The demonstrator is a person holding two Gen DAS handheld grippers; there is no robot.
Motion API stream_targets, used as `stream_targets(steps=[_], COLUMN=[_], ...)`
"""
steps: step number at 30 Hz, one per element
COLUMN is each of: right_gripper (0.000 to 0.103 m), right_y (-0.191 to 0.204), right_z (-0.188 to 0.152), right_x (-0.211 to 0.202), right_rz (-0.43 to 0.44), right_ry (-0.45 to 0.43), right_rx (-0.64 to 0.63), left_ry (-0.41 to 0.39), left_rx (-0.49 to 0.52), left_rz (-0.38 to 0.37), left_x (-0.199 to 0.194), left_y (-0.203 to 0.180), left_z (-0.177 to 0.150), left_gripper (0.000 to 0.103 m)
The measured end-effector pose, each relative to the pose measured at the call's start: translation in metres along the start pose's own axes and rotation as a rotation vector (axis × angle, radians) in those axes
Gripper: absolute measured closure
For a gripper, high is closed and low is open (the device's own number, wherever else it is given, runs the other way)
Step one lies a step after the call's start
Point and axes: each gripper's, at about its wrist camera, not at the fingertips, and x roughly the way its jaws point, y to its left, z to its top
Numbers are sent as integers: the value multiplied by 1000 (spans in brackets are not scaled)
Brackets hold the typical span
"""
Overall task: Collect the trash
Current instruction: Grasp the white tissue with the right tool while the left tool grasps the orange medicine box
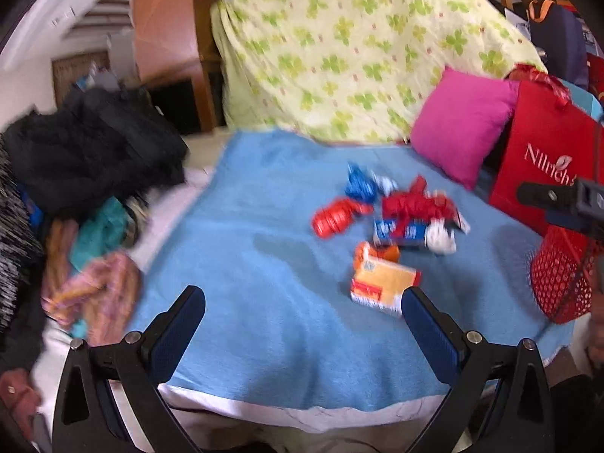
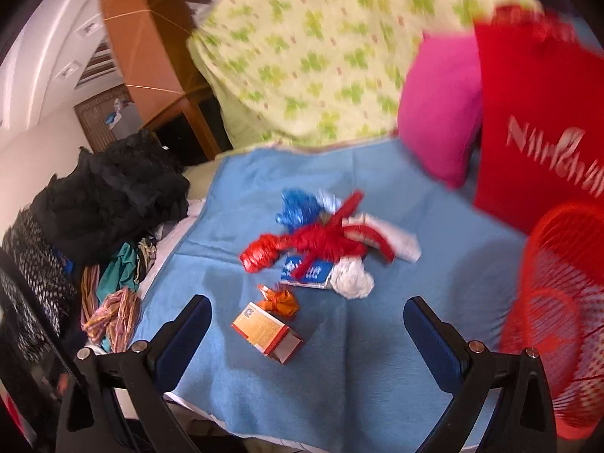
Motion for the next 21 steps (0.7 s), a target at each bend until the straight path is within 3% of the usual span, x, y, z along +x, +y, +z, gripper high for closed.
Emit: stream_targets(steps=[2,5,9,13,17,21], right_gripper=[3,20,22,32,38,60], right_y=[-9,-21,-39,-53,-61,-67], right_z=[1,3,4,6,8,5], right_x=[29,77,122,152,171,191], right_rz=[-25,-59,-88,-126,-114,-103], right_ry=[36,110,157,210,236,294], right_rx=[5,40,92,108,121,127], left_ry=[44,79,80,94,140,162], left_rx=[-27,-36,-30,-37,-22,28], left_rz=[-59,-147,-231,-326,-340,-344], left_x=[25,50,77,103,131,145], left_y=[1,-5,-13,-23,-39,-54], left_z=[-7,-11,-7,-2,-1,0], left_gripper=[0,0,0,0,0,0])
